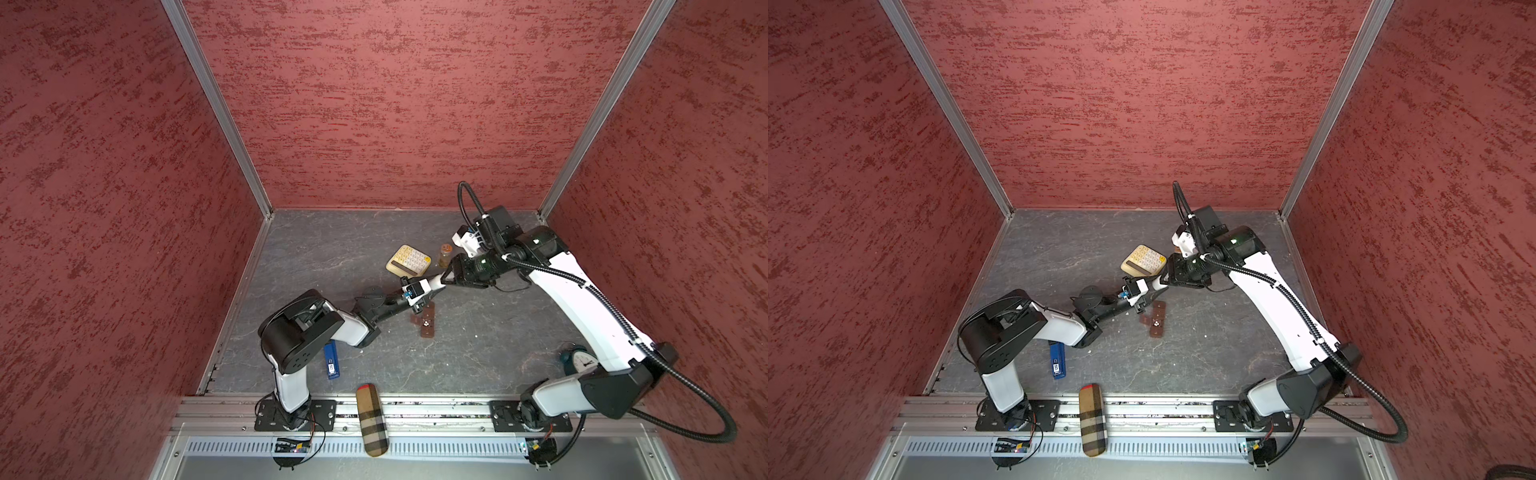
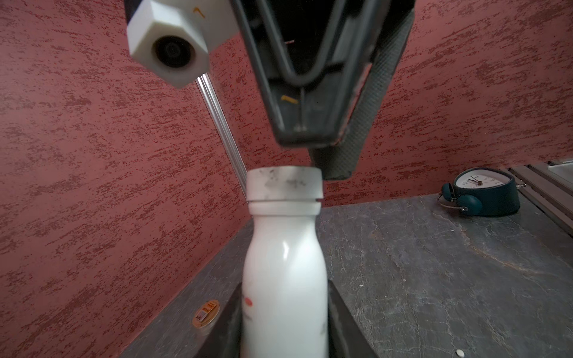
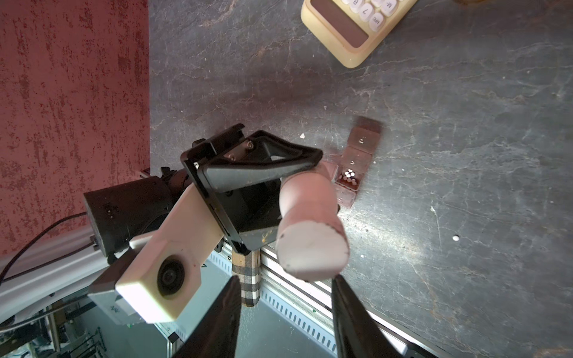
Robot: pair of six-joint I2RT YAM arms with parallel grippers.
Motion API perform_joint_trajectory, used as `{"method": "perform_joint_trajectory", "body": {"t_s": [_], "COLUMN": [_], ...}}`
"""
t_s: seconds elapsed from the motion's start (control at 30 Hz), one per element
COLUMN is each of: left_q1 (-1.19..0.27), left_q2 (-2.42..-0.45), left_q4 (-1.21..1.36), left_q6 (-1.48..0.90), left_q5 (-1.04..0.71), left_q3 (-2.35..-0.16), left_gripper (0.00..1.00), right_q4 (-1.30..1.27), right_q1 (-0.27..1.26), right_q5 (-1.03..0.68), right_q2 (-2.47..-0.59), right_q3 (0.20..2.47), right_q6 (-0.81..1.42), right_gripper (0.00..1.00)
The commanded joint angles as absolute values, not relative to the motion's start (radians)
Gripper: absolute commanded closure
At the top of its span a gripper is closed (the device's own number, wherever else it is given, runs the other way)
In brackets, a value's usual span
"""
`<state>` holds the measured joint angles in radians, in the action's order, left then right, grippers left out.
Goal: Sort the pills into containers
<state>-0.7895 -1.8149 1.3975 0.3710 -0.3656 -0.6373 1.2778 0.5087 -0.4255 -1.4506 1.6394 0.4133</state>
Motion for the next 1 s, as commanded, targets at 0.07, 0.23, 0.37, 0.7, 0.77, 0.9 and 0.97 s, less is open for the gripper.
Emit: {"method": "perform_joint_trajectory", "body": {"t_s": [0.07, 0.23, 0.37, 0.7, 0.77, 0.9, 0.97], "left_q1": [-0.782, -0.788, -0.798, -0.801, -0.800, -0.797, -0.797], "left_q2": [-1.823, -1.813, -1.807, -1.807, -1.807, -1.805, -1.804], "left_q4": [1.398, 1.404, 1.409, 1.412, 1.413, 1.413, 1.413], "left_q6": [0.357, 0.354, 0.352, 0.351, 0.351, 0.350, 0.350], "left_q5": [-0.377, -0.377, -0.371, -0.371, -0.372, -0.375, -0.374], "left_q3": [-0.645, -0.628, -0.616, -0.616, -0.618, -0.620, -0.620], "left_gripper": [1.00, 1.00, 1.00, 1.00, 1.00, 1.00, 1.00], "right_q4": [1.316, 1.356, 1.339, 1.289, 1.288, 1.290, 1.288], "right_q1": [0.517, 0.509, 0.498, 0.486, 0.486, 0.486, 0.486], "right_q5": [-0.388, -0.248, -0.221, -0.271, -0.274, -0.282, -0.285], "right_q2": [-1.423, -1.477, -1.513, -1.555, -1.554, -1.556, -1.558], "right_q3": [1.663, 1.752, 1.793, 1.803, 1.801, 1.799, 1.797], "right_q6": [0.394, 0.390, 0.380, 0.371, 0.373, 0.367, 0.367], "right_gripper": [0.47, 0.40, 0.39, 0.39, 0.39, 0.39, 0.39]}}
